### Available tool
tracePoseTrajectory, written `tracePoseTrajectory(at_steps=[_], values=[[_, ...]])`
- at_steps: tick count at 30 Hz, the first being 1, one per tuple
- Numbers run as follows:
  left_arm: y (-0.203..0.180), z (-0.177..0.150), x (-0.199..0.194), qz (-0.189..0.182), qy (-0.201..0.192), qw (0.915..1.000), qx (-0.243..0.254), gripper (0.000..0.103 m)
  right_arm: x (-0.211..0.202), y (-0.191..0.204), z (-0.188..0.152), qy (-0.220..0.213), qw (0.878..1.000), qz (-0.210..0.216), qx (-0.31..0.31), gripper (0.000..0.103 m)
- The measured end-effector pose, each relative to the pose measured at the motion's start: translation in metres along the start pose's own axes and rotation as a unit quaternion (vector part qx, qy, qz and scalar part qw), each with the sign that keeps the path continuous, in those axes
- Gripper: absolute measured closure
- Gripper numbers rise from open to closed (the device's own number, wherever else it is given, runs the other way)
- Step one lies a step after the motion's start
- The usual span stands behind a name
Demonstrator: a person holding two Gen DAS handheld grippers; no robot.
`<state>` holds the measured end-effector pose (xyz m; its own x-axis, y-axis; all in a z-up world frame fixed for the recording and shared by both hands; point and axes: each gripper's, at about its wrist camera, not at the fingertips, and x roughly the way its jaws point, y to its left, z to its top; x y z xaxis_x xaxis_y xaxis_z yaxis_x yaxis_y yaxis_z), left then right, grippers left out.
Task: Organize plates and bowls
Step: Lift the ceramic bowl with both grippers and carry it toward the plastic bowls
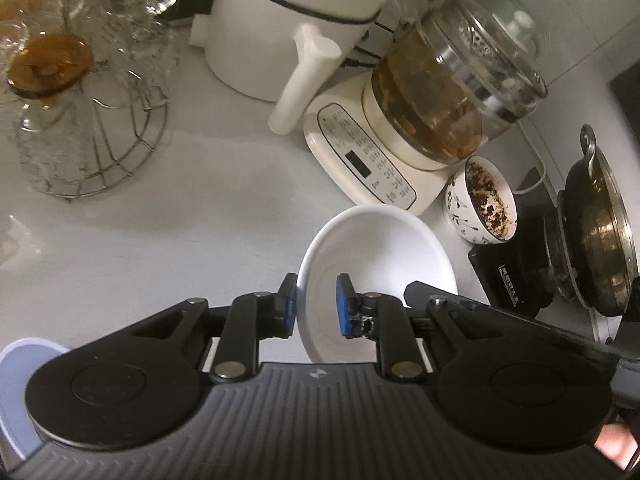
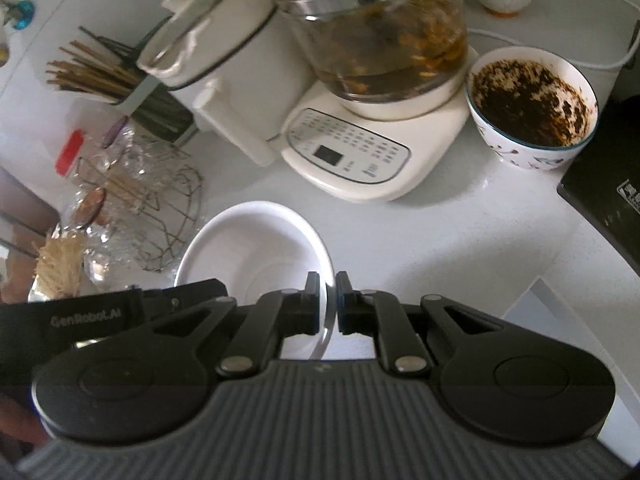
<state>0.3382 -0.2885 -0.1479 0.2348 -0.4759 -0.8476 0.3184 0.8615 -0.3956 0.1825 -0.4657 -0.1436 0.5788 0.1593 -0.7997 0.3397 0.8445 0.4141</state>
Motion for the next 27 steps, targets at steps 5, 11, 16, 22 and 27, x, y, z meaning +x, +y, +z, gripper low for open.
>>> tracePoseTrajectory(at_steps=[5, 11, 16, 22, 27], values=[[-0.001, 0.001, -0.020, -0.001, -0.011, 0.9999, 0.005, 0.081, -0.015, 0.012, 0.004, -0.014, 1.000, 0.006, -0.012, 0.092], [0.003, -0.001, -0.043, -0.001, -0.028, 0.9996, 0.002, 0.081, -0.026, 0.028, 0.010, -0.027, 0.999, 0.017, -0.027, 0.092], [0.012, -0.004, -0.057, 0.010, -0.039, 0.9991, -0.010, 0.081, -0.031, 0.043, 0.011, -0.028, 0.998, 0.033, -0.040, 0.092], [0.031, -0.013, -0.077, 0.014, -0.054, 0.9980, -0.030, 0.081, -0.029, 0.068, 0.004, -0.027, 0.996, 0.037, -0.075, 0.092], [0.056, -0.028, -0.093, 0.027, -0.063, 0.9959, -0.059, 0.081, -0.025, 0.093, -0.008, -0.014, 0.994, 0.049, -0.097, 0.092]])
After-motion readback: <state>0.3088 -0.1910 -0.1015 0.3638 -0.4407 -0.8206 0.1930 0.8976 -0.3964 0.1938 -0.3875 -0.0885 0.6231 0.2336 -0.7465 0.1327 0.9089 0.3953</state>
